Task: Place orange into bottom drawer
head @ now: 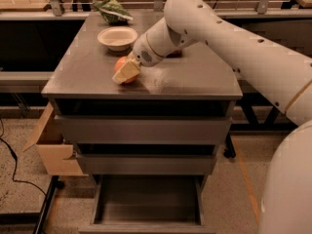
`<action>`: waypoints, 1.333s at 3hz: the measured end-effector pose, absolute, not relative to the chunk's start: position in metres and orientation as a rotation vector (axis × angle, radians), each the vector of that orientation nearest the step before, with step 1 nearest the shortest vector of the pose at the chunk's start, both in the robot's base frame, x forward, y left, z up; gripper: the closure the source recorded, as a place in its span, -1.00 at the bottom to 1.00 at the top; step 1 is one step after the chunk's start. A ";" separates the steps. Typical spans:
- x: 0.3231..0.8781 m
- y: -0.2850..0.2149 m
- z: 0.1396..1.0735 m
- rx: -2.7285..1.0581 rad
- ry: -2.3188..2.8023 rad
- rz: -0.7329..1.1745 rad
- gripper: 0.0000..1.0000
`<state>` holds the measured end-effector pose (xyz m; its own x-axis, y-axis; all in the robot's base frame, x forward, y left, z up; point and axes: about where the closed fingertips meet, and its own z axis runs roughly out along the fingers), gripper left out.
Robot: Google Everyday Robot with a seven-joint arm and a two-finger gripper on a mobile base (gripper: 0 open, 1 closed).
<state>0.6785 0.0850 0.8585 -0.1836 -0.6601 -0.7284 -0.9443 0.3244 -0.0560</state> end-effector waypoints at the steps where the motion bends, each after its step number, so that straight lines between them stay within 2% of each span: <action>1: 0.676 0.086 0.850 -1.423 1.930 0.569 0.30; 2: 0.653 0.083 0.870 -1.453 1.864 0.580 0.76; 3: 0.610 0.075 0.894 -1.491 1.846 0.562 1.00; 4: 0.575 0.072 0.891 -1.488 1.888 0.597 1.00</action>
Offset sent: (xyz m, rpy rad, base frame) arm -0.0624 -0.0167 0.0535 0.0596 -0.0990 0.1148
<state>0.5746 0.0721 0.8915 -0.1421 -0.6695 -0.7290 -0.9669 0.2516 -0.0426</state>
